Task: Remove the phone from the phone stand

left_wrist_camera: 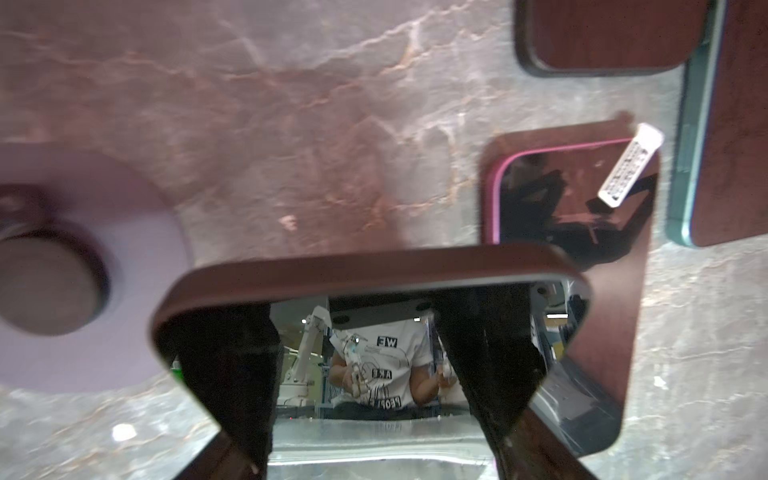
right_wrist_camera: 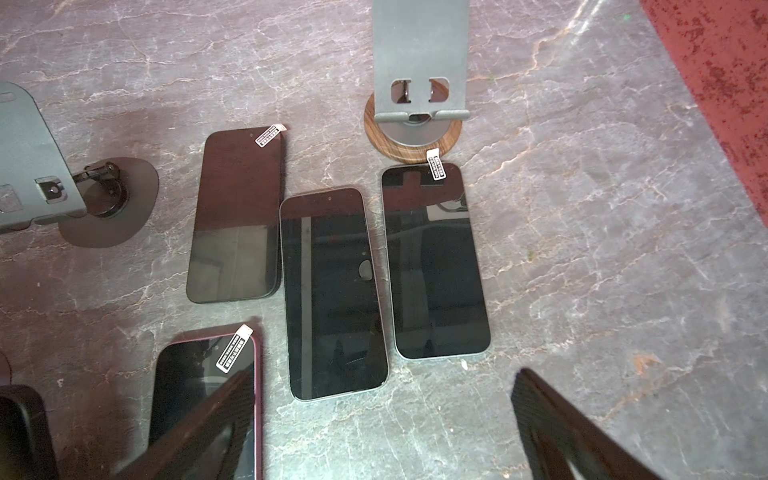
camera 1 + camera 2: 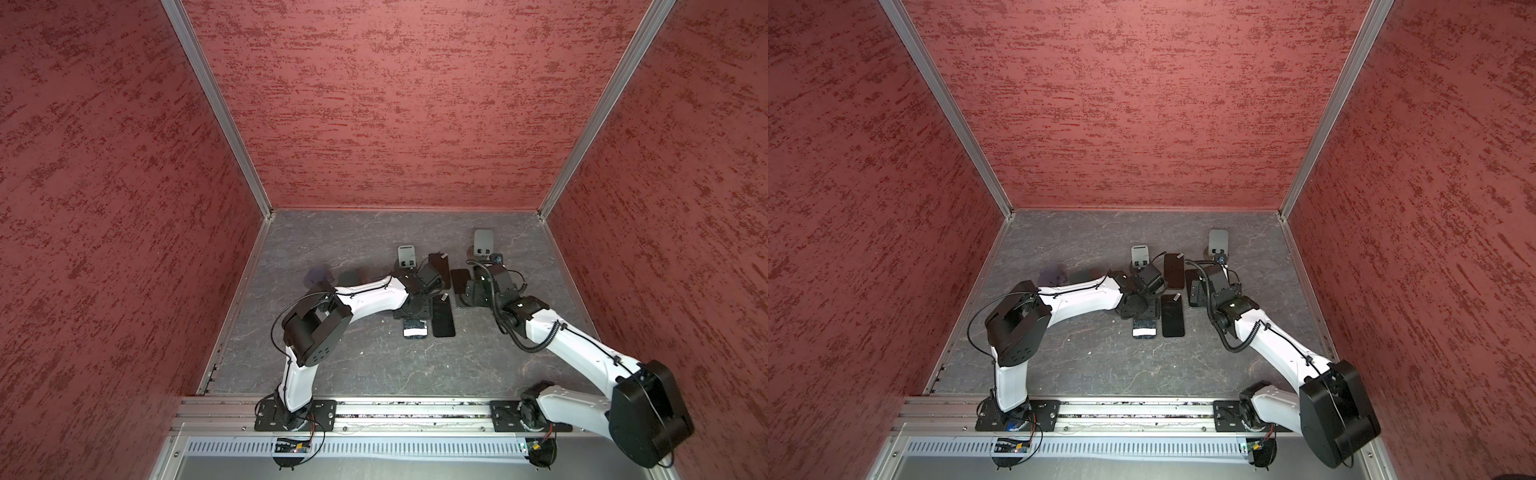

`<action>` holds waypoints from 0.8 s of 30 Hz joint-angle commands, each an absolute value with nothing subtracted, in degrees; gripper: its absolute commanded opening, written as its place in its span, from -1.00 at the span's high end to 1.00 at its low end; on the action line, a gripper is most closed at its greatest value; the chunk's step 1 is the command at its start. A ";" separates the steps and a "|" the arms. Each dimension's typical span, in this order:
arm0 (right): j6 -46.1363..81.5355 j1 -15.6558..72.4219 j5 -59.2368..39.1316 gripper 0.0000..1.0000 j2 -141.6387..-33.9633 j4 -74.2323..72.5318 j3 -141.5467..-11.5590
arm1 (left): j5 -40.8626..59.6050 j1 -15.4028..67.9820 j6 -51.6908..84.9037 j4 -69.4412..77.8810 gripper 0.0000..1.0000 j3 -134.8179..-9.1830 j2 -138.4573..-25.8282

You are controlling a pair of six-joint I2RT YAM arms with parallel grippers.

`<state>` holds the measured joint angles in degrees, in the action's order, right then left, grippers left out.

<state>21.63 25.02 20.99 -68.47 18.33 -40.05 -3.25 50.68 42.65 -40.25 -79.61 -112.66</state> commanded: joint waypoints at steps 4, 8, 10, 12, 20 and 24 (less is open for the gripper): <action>21.45 24.48 20.57 -0.98 -68.85 15.17 -38.75 | -0.18 50.54 45.35 -39.56 -0.33 -80.70 -115.11; 21.01 24.15 20.43 -0.98 -69.04 14.78 -38.61 | 0.00 50.40 46.32 -39.13 -0.35 -79.90 -115.74; 20.83 23.97 20.40 -0.98 -69.17 14.44 -38.58 | 0.33 50.28 46.51 -39.15 -0.35 -79.91 -116.26; 20.82 23.91 20.32 -0.98 -69.34 14.36 -38.52 | 0.86 50.18 46.66 -39.19 -0.37 -80.13 -116.86; 20.20 23.47 19.51 -0.97 -69.60 13.70 -38.54 | 1.41 49.44 47.53 -39.50 -0.40 -79.43 -118.11; 19.87 23.25 19.43 -0.98 -70.08 13.59 -38.89 | 1.54 49.31 47.55 -39.88 -0.42 -79.46 -118.65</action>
